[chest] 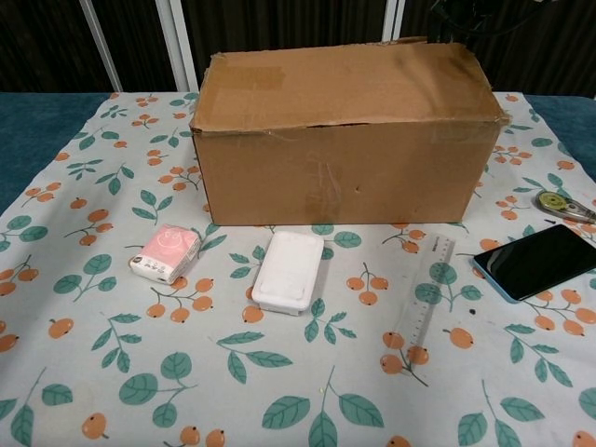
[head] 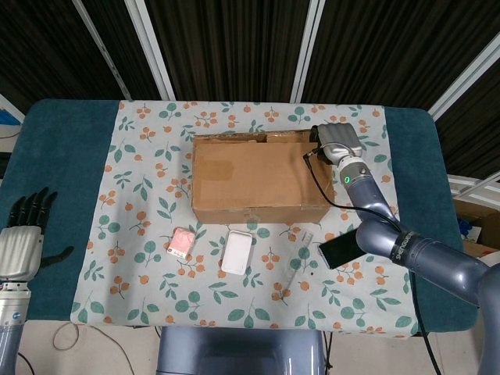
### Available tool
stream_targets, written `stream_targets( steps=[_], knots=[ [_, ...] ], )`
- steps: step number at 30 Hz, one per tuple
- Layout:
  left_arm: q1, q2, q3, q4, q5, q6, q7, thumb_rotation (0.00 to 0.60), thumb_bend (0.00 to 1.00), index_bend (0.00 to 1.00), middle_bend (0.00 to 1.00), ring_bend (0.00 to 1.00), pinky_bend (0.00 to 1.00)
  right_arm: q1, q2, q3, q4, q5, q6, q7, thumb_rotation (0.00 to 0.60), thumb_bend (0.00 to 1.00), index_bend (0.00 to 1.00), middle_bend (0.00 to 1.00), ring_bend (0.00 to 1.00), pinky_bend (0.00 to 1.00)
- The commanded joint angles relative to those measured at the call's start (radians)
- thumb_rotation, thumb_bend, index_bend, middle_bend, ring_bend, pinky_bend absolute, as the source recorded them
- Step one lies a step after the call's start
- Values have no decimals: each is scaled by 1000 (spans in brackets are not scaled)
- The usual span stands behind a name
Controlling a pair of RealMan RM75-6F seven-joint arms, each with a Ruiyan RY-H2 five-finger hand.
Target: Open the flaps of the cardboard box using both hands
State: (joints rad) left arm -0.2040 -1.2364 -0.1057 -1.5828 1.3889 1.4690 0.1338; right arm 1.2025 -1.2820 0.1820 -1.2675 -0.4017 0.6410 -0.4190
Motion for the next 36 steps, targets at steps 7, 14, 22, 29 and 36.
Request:
stream_targets(
  steps=[7,14,22,29,36],
  knots=[
    [1,1,-3,-2,-1,-6,-1,600,29,0,0,0,0,-3,7,12,-26,-26,34,14,600,1000,412,425,459,422],
    [2,1,-6,-2,2,-6,-1,600,29,0,0,0,0,1,39,33,-76,-50,63,17,600,1000,404,425,463,445],
    [3,1,-8,-4,-2,-14,-7,600,28,0,0,0,0,17,124,58,-192,-6,70,6,600,1000,401,424,463,445],
    [2,-1,-8,-4,-1,-20,-10,600,29,0,0,0,0,57,221,52,-320,88,48,-28,600,1000,402,421,463,455],
    [5,1,-8,-6,4,-17,-10,600,29,0,0,0,0,116,293,-3,-403,207,12,-75,600,1000,401,422,463,467]
  ],
)
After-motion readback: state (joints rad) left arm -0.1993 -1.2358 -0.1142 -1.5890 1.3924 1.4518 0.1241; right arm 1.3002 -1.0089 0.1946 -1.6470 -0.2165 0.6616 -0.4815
